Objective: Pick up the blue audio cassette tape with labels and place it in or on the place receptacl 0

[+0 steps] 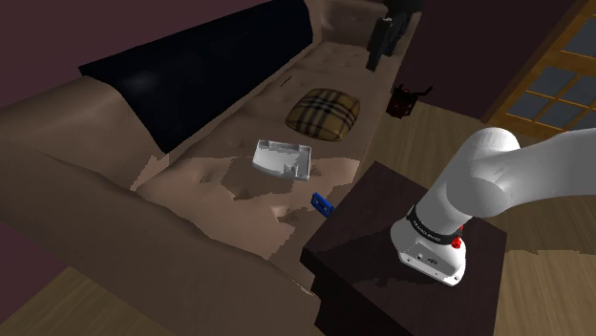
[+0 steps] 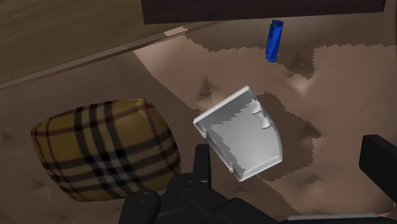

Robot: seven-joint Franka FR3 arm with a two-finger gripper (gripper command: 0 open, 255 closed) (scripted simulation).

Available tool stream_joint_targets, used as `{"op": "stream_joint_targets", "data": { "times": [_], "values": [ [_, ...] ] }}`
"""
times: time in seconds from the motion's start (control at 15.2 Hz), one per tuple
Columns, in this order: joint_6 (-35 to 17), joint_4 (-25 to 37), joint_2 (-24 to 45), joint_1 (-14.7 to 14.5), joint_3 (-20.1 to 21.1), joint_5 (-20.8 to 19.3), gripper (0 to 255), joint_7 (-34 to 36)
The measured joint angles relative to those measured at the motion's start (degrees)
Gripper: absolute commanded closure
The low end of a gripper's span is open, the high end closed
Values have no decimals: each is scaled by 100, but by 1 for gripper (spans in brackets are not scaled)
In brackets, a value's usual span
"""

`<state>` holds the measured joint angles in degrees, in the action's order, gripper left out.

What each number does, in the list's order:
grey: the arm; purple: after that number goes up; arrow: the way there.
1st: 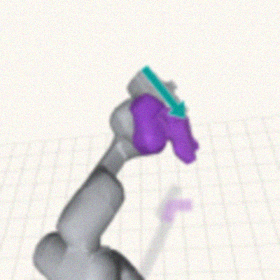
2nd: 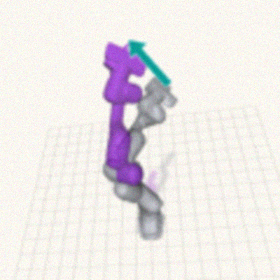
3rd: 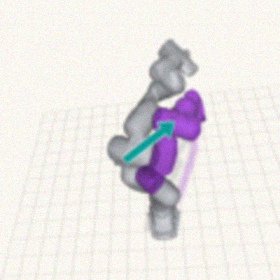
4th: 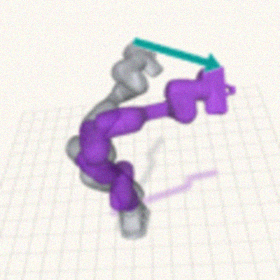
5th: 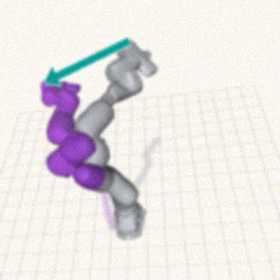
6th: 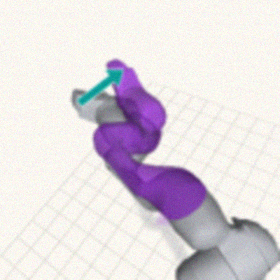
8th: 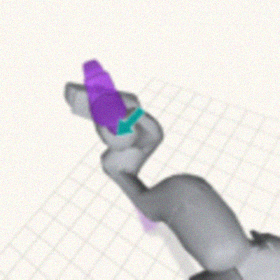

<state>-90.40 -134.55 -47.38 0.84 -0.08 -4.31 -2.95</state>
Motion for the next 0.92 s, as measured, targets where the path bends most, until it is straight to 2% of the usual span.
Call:
{"op": "stream_joint_targets", "data": {
  "times": [0.13,0.33,0.92],
  "values": [
    [-55,-81,-5,-2,11,12,0,26],
    [-432,-501,67,2,30,50,0,124],
    [-1875,-1743,663,-41,190,250,0,541]
  ]
}}
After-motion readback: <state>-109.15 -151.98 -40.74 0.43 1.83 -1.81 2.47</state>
